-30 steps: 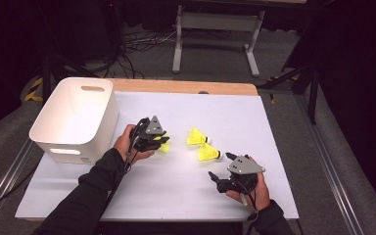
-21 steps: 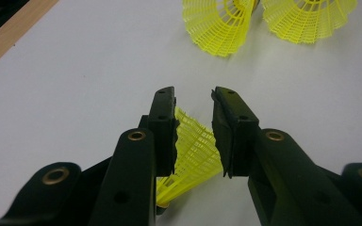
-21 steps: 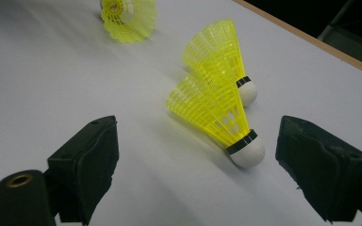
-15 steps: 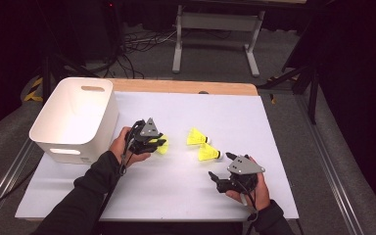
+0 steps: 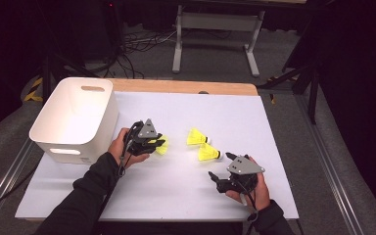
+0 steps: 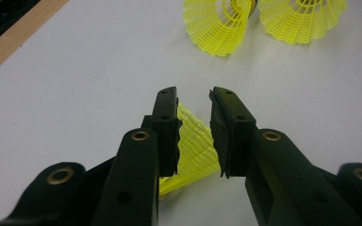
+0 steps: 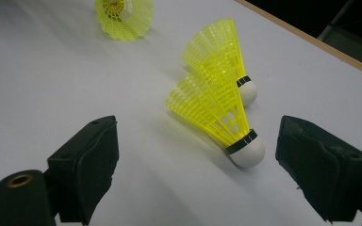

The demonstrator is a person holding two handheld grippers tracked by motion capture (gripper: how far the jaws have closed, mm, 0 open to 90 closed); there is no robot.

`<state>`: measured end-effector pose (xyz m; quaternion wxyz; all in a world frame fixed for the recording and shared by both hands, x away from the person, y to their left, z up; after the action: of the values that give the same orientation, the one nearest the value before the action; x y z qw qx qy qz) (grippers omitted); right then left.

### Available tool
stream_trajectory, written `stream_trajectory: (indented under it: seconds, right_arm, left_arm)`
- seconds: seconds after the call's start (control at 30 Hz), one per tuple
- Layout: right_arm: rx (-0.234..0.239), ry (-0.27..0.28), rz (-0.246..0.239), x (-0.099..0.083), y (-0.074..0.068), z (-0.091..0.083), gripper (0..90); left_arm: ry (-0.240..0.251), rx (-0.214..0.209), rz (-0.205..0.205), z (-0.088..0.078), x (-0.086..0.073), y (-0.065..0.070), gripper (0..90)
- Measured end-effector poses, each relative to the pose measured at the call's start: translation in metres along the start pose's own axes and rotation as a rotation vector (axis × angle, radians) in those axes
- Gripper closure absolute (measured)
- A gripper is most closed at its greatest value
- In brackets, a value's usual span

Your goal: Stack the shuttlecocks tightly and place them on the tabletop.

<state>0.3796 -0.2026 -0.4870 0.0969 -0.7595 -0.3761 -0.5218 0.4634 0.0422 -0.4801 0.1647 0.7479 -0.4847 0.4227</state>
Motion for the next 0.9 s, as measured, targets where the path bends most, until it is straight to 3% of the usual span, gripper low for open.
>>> stream_trajectory:
  seconds: [0.3,0.53,0.8,0.9]
  right_arm:
    - [-0.005,0.003,-0.002,0.001,0.001,-0.001,14.8]
    - [-0.012,0.007,0.0,0.002,0.002,-0.002,14.8]
    - [-0.019,0.015,-0.001,0.003,0.001,-0.002,15.0]
    - [-0.021,0.017,-0.003,0.004,0.001,-0.002,15.0]
  left_arm:
    - [0.033,0.007,-0.004,-0.007,0.003,-0.001,69.5]
    - [0.126,0.035,0.003,-0.023,0.009,-0.003,64.7]
    - [0.189,0.072,0.018,-0.038,0.011,-0.004,58.5]
    - [0.217,0.062,0.007,-0.042,0.011,-0.001,52.7]
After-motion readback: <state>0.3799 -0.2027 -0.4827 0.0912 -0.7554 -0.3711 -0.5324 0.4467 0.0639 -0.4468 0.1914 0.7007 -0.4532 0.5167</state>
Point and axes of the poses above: each handheld gripper's, and its own axes: z roughly forward along the jaws, x roughly out of its top, y roughly to its right, the point moved 8 cm from there along z, roughly forward along the jaws, and after that the axes turned 5 degrees about y, right-handed, at the moved point
